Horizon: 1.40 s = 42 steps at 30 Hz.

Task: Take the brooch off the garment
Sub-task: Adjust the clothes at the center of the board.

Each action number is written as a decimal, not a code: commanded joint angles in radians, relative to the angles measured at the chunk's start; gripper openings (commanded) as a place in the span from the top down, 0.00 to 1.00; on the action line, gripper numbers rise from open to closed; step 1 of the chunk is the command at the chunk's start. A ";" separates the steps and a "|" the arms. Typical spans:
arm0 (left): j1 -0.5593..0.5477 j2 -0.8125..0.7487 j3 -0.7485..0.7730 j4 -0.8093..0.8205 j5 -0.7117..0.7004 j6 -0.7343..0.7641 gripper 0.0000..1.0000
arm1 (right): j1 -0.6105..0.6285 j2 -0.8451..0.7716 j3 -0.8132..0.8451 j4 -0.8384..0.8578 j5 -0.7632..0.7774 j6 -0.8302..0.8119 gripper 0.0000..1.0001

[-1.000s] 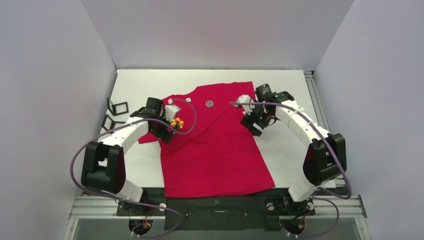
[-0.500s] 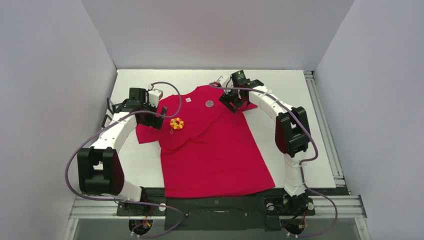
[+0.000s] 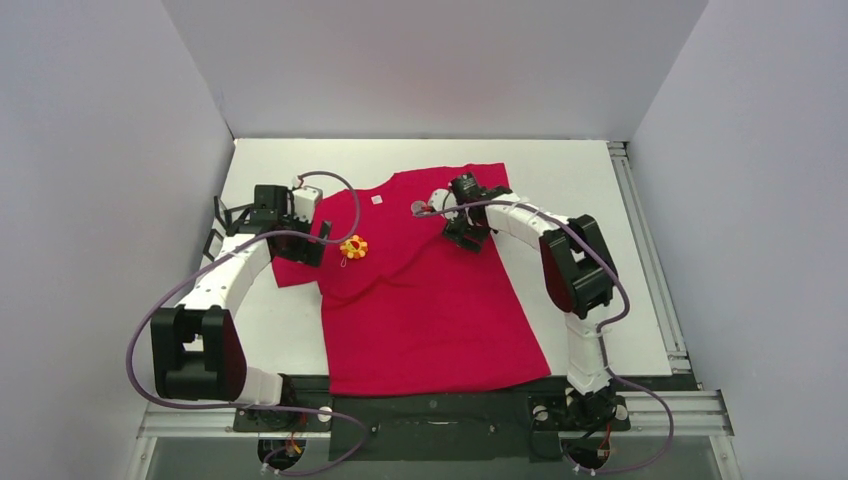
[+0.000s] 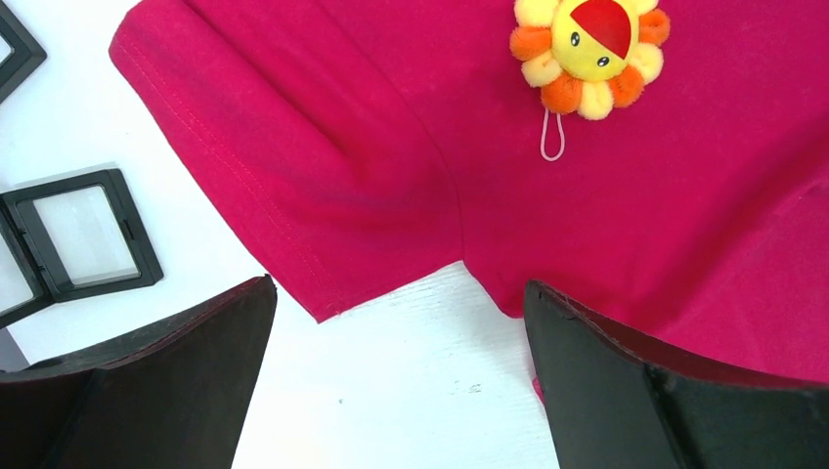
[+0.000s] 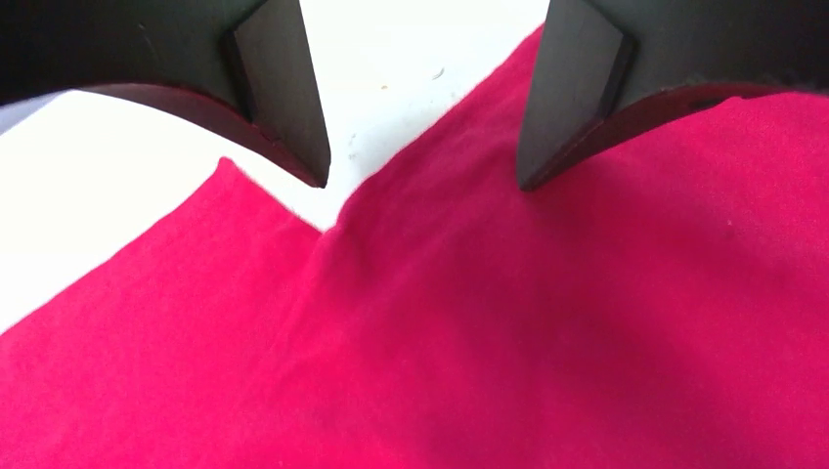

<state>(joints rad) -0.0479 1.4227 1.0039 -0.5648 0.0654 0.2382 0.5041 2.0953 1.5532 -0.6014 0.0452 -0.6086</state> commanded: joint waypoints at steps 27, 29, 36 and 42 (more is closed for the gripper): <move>-0.196 -0.050 -0.028 0.121 0.200 0.047 0.01 | -0.033 -0.458 -0.435 -0.381 -0.235 0.011 0.36; -0.250 -0.030 -0.021 0.149 0.214 0.030 0.04 | -0.099 -0.500 -0.375 -0.381 -0.344 0.050 0.36; -0.343 0.114 0.009 0.285 0.251 0.010 0.19 | -0.186 -0.683 -0.360 -0.234 -0.520 0.134 0.36; -0.345 0.275 0.112 0.282 0.284 -0.131 0.27 | -0.196 -0.750 -0.412 -0.116 -0.490 0.194 0.36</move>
<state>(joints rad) -0.3927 1.6302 1.0241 -0.3450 0.2974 0.2150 0.3088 1.3819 1.1763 -0.8364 -0.4126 -0.4690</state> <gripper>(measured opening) 0.755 0.638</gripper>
